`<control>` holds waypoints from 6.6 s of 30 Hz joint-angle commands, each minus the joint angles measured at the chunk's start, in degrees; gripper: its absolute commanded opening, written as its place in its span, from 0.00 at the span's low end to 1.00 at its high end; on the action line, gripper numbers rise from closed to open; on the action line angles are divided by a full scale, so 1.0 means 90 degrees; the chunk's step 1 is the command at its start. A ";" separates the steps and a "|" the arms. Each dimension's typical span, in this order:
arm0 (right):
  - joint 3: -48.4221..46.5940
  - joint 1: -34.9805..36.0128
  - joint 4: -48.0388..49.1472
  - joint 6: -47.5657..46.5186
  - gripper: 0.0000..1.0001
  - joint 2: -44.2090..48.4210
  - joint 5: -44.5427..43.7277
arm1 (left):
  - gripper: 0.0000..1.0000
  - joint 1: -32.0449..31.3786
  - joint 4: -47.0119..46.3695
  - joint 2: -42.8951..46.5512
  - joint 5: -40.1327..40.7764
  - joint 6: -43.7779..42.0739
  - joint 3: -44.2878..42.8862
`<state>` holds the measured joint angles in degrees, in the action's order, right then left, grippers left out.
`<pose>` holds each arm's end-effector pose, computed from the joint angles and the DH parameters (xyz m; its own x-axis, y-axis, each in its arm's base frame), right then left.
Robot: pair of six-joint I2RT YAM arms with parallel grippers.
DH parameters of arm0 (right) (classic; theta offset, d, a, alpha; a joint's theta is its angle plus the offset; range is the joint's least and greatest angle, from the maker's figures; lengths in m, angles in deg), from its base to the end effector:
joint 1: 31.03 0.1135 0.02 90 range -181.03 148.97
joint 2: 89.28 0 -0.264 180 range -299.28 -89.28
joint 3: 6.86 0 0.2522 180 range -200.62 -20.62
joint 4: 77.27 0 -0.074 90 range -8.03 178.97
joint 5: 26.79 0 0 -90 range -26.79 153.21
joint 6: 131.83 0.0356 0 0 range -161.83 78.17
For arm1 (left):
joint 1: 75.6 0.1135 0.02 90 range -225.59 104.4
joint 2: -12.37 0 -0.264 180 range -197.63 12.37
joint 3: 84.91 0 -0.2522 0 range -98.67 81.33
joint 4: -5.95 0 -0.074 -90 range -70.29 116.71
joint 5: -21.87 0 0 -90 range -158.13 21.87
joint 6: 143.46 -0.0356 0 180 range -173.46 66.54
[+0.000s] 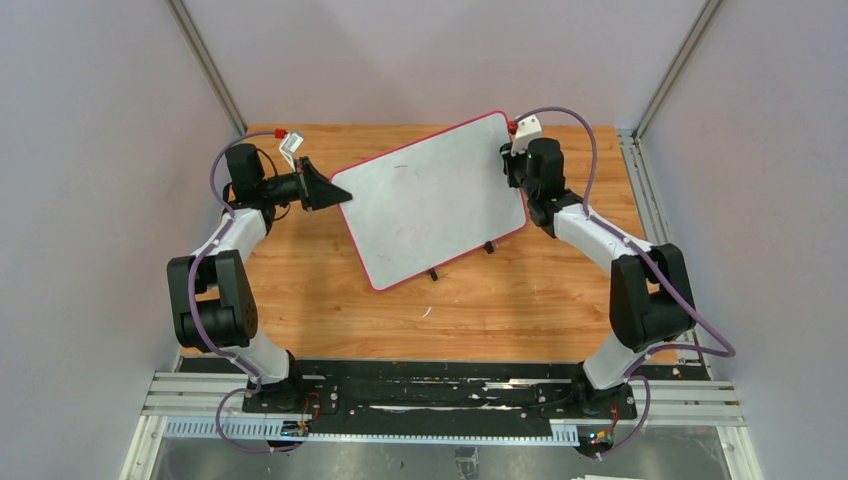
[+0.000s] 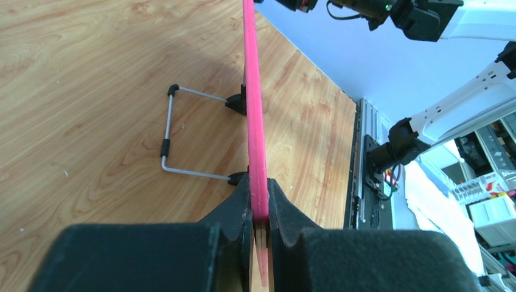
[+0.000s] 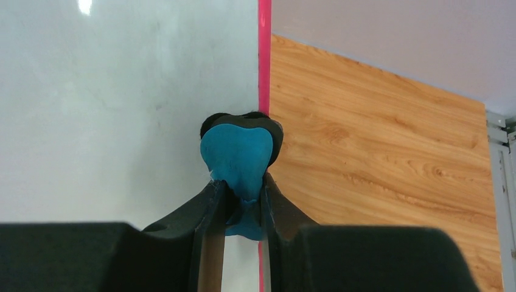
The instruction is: Erase the whiteboard
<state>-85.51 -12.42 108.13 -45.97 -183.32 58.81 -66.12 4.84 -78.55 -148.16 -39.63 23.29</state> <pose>0.3701 0.1217 0.2909 -0.1462 -0.1252 -0.9813 -0.2578 0.9625 -0.0844 0.3399 0.0212 0.2701 -0.5101 -0.1271 -0.8506 0.7965 0.3034 -0.5230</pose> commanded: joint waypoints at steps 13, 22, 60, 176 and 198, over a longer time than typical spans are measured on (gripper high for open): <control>0.1538 -0.0102 0.0522 0.0474 0.01 0.0569 -0.0078 | 0.00 -0.0024 -0.0192 -0.0009 -0.0436 -0.0179 0.0009; 0.1635 -0.0105 0.0472 0.0345 0.01 0.0577 -0.0372 | 0.00 -0.0024 -0.0193 0.0031 -0.0462 -0.0178 0.0013; 0.1873 -0.0330 0.0575 0.0668 0.01 0.0448 -0.0234 | 0.00 -0.0027 -0.0188 0.0004 -0.0457 -0.0171 0.0003; 0.2939 0.1173 -0.5764 0.3231 0.01 0.4131 0.1074 | 0.00 -0.0027 -0.0192 0.0092 0.0015 -0.0218 0.0145; 0.2380 0.3138 -0.4925 0.3686 0.14 0.1867 -0.0292 | 0.00 -0.0026 -0.0193 0.0098 0.0170 -0.0276 0.0151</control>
<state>-62.45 14.22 62.86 -13.32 -166.49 58.22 -66.03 4.70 -78.48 -146.65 -39.63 24.25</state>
